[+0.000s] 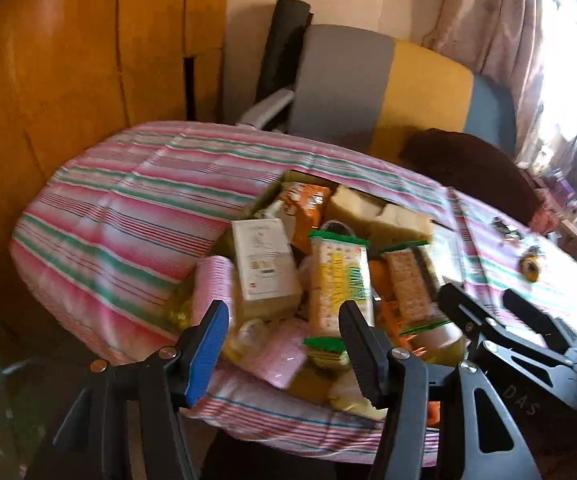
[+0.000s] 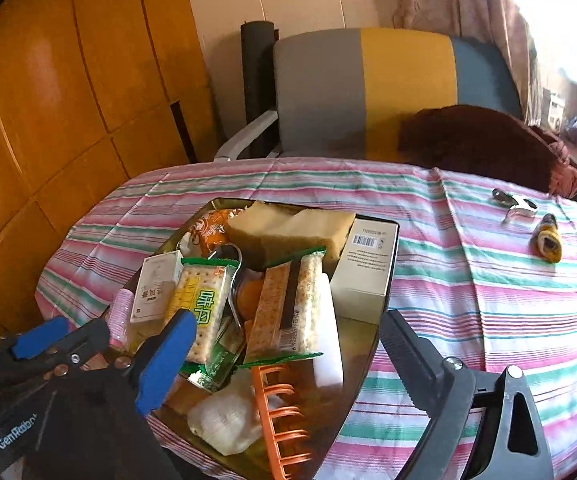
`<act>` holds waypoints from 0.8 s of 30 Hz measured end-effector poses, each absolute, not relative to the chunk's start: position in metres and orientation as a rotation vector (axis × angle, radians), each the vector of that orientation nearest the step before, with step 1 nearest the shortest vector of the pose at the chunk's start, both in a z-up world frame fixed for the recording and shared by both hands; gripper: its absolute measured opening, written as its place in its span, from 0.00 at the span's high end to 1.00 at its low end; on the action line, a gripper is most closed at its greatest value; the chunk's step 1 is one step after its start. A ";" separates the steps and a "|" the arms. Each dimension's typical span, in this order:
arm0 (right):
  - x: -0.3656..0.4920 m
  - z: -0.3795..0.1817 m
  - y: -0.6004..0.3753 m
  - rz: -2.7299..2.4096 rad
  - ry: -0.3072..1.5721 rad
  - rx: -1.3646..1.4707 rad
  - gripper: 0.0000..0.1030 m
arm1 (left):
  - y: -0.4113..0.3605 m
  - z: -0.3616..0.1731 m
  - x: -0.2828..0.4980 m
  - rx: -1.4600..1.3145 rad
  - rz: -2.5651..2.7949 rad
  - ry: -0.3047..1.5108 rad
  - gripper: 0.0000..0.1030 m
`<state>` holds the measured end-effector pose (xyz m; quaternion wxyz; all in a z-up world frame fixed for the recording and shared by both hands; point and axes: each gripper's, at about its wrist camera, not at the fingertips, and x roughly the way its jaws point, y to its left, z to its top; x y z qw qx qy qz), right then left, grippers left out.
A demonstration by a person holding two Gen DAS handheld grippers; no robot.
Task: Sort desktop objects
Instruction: 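Carry both cracker packs into the gold tray and open both tools, then withdraw both open tools from the gold tray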
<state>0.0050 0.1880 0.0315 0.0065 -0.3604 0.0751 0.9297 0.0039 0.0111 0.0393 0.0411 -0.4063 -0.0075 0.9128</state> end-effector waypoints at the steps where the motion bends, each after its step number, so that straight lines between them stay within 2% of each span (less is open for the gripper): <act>1: 0.007 0.032 0.186 2.909 0.224 -1.117 0.09 | 0.013 0.040 0.007 -1.244 2.821 0.016 0.44; 5: 0.015 0.033 0.180 2.891 0.174 -1.097 0.08 | 0.013 0.042 0.019 -1.231 2.858 0.054 0.44; 10: 0.024 0.034 0.175 2.886 0.128 -1.061 0.08 | 0.002 0.038 0.017 -1.273 2.844 -0.047 0.45; 24: 0.029 0.029 0.178 2.861 0.153 -1.061 0.07 | 0.000 0.023 0.018 -1.362 2.847 -0.019 0.47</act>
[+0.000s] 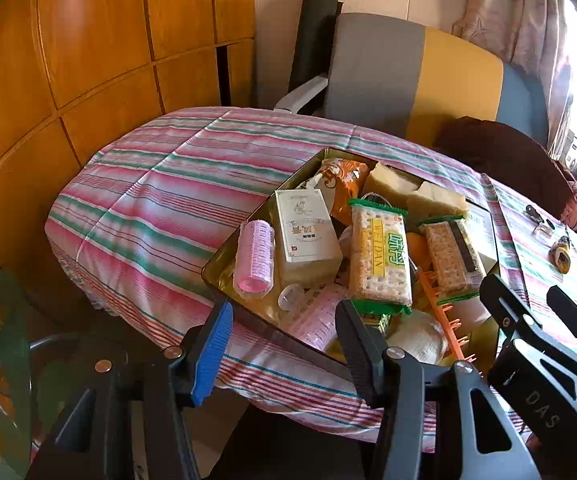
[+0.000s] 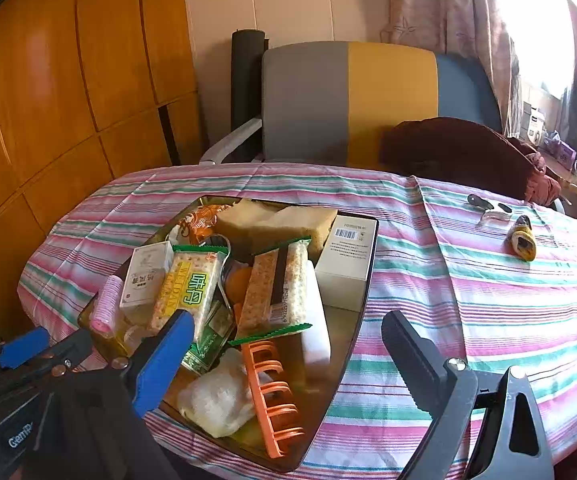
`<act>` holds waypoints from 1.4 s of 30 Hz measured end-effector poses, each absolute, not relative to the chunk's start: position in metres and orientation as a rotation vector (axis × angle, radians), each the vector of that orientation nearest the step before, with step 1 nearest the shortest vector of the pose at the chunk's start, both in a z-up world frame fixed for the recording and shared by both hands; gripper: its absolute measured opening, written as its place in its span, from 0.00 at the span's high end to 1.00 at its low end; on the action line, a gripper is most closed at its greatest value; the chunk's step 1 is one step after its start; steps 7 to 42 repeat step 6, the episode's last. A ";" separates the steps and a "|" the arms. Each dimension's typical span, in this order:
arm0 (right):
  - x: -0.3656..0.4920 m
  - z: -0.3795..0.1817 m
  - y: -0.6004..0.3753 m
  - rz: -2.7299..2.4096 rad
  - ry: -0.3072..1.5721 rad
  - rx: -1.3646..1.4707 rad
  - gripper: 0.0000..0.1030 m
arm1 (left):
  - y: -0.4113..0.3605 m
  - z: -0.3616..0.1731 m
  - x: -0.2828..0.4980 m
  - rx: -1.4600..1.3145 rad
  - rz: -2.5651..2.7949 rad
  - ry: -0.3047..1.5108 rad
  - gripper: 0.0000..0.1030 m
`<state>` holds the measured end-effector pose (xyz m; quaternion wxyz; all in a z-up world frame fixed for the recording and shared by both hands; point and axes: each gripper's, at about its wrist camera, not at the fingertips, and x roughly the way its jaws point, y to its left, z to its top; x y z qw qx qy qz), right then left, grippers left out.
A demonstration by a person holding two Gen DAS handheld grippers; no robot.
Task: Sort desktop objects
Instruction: 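Withdraw both open tools from the gold tray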
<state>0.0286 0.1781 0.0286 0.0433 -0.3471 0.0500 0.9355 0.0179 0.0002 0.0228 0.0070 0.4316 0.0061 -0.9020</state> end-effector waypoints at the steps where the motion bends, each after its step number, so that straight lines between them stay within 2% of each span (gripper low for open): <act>1: 0.028 0.028 0.178 2.860 0.152 -1.064 0.07 | 0.000 0.023 0.018 1.347 -2.818 0.012 0.47; 42: 0.028 0.026 0.179 2.856 0.171 -1.075 0.07 | -0.003 0.024 0.018 1.310 -2.819 0.019 0.47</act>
